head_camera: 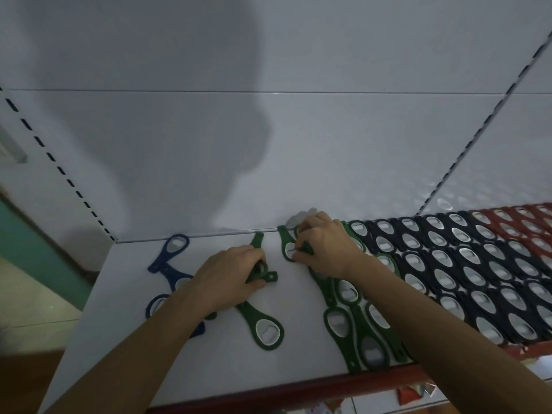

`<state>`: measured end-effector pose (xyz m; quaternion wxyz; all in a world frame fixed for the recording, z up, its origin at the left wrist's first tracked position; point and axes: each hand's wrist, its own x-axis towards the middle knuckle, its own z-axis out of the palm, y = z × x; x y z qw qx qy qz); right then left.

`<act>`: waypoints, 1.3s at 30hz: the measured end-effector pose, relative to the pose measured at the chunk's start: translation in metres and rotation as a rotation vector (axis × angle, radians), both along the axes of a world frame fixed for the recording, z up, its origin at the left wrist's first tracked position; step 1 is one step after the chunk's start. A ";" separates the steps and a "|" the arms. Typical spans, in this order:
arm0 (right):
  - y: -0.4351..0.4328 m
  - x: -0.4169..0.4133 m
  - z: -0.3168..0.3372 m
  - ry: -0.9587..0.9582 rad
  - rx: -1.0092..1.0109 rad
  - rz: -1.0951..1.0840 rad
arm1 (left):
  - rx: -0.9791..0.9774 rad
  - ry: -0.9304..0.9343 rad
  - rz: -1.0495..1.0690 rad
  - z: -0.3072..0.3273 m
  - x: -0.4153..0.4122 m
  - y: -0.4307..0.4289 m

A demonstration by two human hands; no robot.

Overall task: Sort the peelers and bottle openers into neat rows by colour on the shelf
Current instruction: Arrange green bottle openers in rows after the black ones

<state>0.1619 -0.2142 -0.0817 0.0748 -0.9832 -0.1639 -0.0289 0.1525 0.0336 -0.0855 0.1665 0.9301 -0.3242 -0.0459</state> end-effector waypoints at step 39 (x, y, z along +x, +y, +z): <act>0.001 -0.016 0.022 0.183 1.061 -0.114 | -0.895 0.882 0.143 0.007 -0.022 0.000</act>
